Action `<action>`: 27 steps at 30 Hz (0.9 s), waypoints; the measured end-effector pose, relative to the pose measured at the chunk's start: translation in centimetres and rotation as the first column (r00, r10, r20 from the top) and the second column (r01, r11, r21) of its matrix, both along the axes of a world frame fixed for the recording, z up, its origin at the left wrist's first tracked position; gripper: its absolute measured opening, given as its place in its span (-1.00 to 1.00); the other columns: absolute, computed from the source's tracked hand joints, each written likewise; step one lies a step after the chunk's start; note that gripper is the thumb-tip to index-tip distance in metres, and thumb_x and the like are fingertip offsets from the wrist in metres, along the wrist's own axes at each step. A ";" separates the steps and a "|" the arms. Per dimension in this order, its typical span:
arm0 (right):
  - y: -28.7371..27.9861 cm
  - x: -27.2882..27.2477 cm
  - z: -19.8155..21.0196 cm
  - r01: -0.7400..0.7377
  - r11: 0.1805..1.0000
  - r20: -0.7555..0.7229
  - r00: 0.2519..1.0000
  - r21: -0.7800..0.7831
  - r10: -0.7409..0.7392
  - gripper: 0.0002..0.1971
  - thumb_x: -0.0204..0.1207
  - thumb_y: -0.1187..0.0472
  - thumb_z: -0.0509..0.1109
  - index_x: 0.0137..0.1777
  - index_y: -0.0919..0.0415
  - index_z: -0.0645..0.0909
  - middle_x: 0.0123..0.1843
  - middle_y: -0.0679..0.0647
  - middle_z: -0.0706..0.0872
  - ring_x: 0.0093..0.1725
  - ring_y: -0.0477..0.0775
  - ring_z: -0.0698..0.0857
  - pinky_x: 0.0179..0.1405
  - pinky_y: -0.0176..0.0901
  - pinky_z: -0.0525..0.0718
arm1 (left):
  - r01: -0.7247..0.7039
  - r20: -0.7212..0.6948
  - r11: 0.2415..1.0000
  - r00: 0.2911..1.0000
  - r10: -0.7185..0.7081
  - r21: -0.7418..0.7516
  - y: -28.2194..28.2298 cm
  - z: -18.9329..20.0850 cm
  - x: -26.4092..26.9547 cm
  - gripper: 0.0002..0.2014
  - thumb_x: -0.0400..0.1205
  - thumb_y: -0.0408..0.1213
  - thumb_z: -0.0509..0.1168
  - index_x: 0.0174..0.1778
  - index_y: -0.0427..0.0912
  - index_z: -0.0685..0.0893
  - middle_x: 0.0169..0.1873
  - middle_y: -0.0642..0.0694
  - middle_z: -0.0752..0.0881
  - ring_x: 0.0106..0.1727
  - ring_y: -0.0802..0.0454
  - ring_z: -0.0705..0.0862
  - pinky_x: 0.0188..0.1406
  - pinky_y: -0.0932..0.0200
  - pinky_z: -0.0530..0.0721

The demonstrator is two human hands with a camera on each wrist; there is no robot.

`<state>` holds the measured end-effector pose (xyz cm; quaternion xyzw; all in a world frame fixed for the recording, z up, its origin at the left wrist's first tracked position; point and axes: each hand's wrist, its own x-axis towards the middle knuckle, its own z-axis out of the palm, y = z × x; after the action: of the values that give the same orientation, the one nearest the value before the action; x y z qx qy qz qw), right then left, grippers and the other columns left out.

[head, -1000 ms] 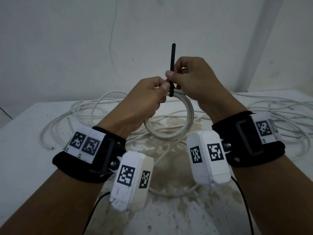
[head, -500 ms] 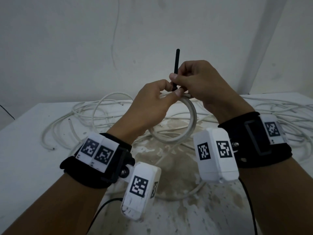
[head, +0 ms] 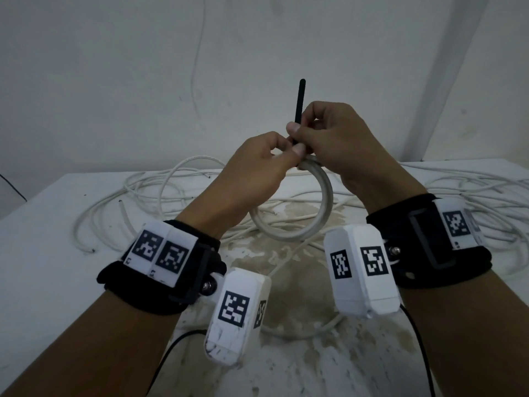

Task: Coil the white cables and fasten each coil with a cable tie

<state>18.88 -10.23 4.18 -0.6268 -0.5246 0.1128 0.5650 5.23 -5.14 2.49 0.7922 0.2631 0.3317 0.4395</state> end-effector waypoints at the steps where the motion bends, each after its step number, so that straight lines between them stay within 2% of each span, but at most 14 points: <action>1: 0.0 0.0 0.0 -0.011 1.000 -0.006 1.000 0.000 0.011 -0.76 0.60 0.23 0.46 -0.28 0.21 0.54 -0.37 0.12 0.71 -0.34 0.07 0.69 -0.18 0.15 0.78 | 0.001 0.016 1.000 1.000 0.000 -0.022 0.0 0.0 0.0 -0.72 0.76 -0.03 0.22 -0.20 -0.06 0.64 -0.66 0.16 0.44 -0.65 0.22 0.35 -0.50 0.18 0.24; 3: 0.0 0.0 0.0 -0.033 0.999 -0.012 0.999 0.015 0.033 -0.75 0.60 0.24 0.46 -0.29 0.19 0.53 -0.39 0.13 0.68 -0.33 0.10 0.68 -0.13 0.14 0.78 | -0.004 0.039 1.000 0.999 0.004 -0.023 -0.1 0.0 0.0 -0.69 0.77 -0.05 0.20 -0.26 -0.04 0.63 -0.64 0.14 0.41 -0.65 0.21 0.31 -0.52 0.18 0.22; 6: -0.3 0.1 0.2 -0.057 0.998 0.041 0.998 0.017 0.056 -0.77 0.60 0.25 0.46 -0.27 0.20 0.54 -0.32 0.23 0.73 -0.36 -0.01 0.69 -0.30 -0.16 0.67 | -0.008 0.028 1.000 1.000 0.007 0.013 0.1 -0.1 0.0 -0.72 0.76 -0.08 0.24 -0.14 -0.16 0.71 -0.68 0.16 0.38 -0.66 0.21 0.31 -0.52 0.17 0.21; 8: -0.5 0.2 0.3 -0.076 0.997 0.023 0.997 0.005 0.076 -0.79 0.61 0.23 0.45 -0.25 0.20 0.56 -0.29 0.22 0.77 -0.39 -0.04 0.73 -0.37 -0.26 0.64 | -0.001 0.018 1.000 1.000 0.001 0.024 0.2 0.0 -0.1 -0.71 0.75 -0.08 0.25 -0.08 -0.22 0.73 -0.66 0.12 0.36 -0.64 0.20 0.29 -0.51 0.17 0.21; 11: -0.4 0.2 0.1 -0.094 0.994 -0.013 0.996 -0.061 0.093 -0.79 0.65 0.15 0.41 -0.20 0.20 0.64 -0.28 0.23 0.79 -0.37 0.01 0.76 -0.44 -0.23 0.65 | 0.008 -0.003 0.999 1.000 -0.008 0.040 0.0 0.1 -0.3 -0.74 0.76 -0.14 0.24 -0.09 -0.20 0.74 -0.71 0.18 0.43 -0.66 0.24 0.36 -0.49 0.21 0.24; 13: -0.3 0.0 -0.1 -0.110 0.986 -0.011 0.994 -0.126 0.110 -0.73 0.69 0.12 0.36 -0.18 0.26 0.70 -0.33 0.16 0.78 -0.37 -0.02 0.77 -0.42 -0.21 0.70 | 0.000 -0.017 0.999 1.000 0.001 0.046 -0.2 0.1 -0.3 -0.75 0.77 -0.18 0.22 -0.07 -0.19 0.76 -0.73 0.25 0.49 -0.66 0.33 0.46 -0.45 0.26 0.28; 16: -0.2 -0.2 -0.3 -0.074 0.990 0.035 0.996 -0.117 0.078 -0.68 0.69 0.16 0.35 -0.28 0.27 0.73 -0.46 0.04 0.72 -0.43 -0.06 0.71 -0.37 -0.19 0.71 | 0.006 -0.043 0.997 0.999 -0.003 0.076 -0.2 0.0 -0.4 -0.76 0.76 -0.18 0.24 -0.06 -0.18 0.78 -0.67 0.28 0.56 -0.60 0.40 0.51 -0.42 0.30 0.34; 18: -0.2 -0.3 -0.2 -0.019 0.997 0.037 0.999 -0.081 0.022 -0.64 0.68 0.19 0.36 -0.38 0.24 0.68 -0.53 -0.03 0.65 -0.51 -0.11 0.64 -0.42 -0.25 0.69 | 0.040 -0.061 0.988 0.998 -0.032 0.147 0.0 -0.1 -0.4 -0.81 0.72 -0.17 0.31 -0.05 -0.15 0.80 -0.50 0.20 0.66 -0.54 0.33 0.49 -0.44 0.38 0.40; 19: -0.2 -0.3 -0.1 0.004 0.998 0.038 0.999 -0.067 -0.001 -0.63 0.67 0.20 0.36 -0.41 0.22 0.66 -0.55 -0.03 0.62 -0.56 -0.15 0.59 -0.49 -0.34 0.62 | 0.054 -0.063 0.982 0.997 -0.043 0.179 0.1 -0.1 -0.4 -0.83 0.70 -0.17 0.34 -0.03 -0.16 0.79 -0.44 0.08 0.67 -0.53 0.29 0.46 -0.47 0.43 0.38; 20: -0.1 -0.3 -0.1 0.020 0.998 0.046 0.999 -0.059 -0.017 -0.62 0.67 0.21 0.36 -0.42 0.21 0.64 -0.55 -0.03 0.60 -0.59 -0.18 0.56 -0.54 -0.40 0.56 | 0.063 -0.063 0.978 0.997 -0.052 0.201 0.1 -0.1 -0.5 -0.83 0.69 -0.18 0.35 -0.02 -0.19 0.78 -0.44 0.01 0.63 -0.55 0.27 0.42 -0.52 0.45 0.35; 21: -0.1 -0.5 -0.1 0.028 0.998 0.052 0.998 -0.054 -0.025 -0.62 0.67 0.21 0.36 -0.43 0.20 0.64 -0.56 -0.04 0.60 -0.60 -0.18 0.55 -0.54 -0.42 0.55 | 0.066 -0.063 0.976 0.997 -0.054 0.206 0.0 -0.1 -0.5 -0.82 0.70 -0.18 0.35 -0.01 -0.22 0.77 -0.49 0.04 0.58 -0.60 0.26 0.39 -0.56 0.46 0.31; 23: 0.0 -0.7 -0.1 0.021 0.998 0.036 0.999 -0.052 -0.019 -0.64 0.67 0.21 0.37 -0.40 0.22 0.66 -0.54 -0.02 0.63 -0.57 -0.14 0.62 -0.46 -0.30 0.69 | 0.059 -0.050 0.984 0.997 -0.052 0.170 -0.1 0.0 -0.5 -0.80 0.74 -0.17 0.29 -0.05 -0.19 0.76 -0.63 0.19 0.49 -0.66 0.26 0.37 -0.61 0.47 0.28; 26: 0.0 -0.7 -0.1 -0.005 0.999 0.010 1.000 -0.035 0.005 -0.69 0.67 0.20 0.37 -0.25 0.37 0.72 -0.35 0.19 0.77 -0.39 0.05 0.79 -0.35 -0.06 0.82 | 0.056 0.053 0.998 0.997 -0.057 0.013 -0.3 0.0 -0.2 -0.60 0.79 -0.10 0.17 -0.35 0.12 0.74 -0.64 0.16 0.38 -0.65 0.21 0.30 -0.60 0.30 0.27; 27: 0.0 -0.6 0.0 -0.016 1.000 0.007 1.000 -0.027 0.017 -0.70 0.67 0.20 0.38 -0.22 0.39 0.73 -0.31 0.23 0.78 -0.35 0.10 0.80 -0.32 -0.03 0.83 | 0.053 0.075 0.999 0.996 -0.052 -0.010 -0.3 -0.1 -0.2 -0.55 0.79 -0.09 0.17 -0.43 0.15 0.72 -0.61 0.11 0.35 -0.63 0.20 0.26 -0.59 0.27 0.24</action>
<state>18.28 -10.22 4.15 -0.6303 -0.5304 0.1222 0.5536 5.07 -5.45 2.42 0.7833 0.2275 0.3480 0.4622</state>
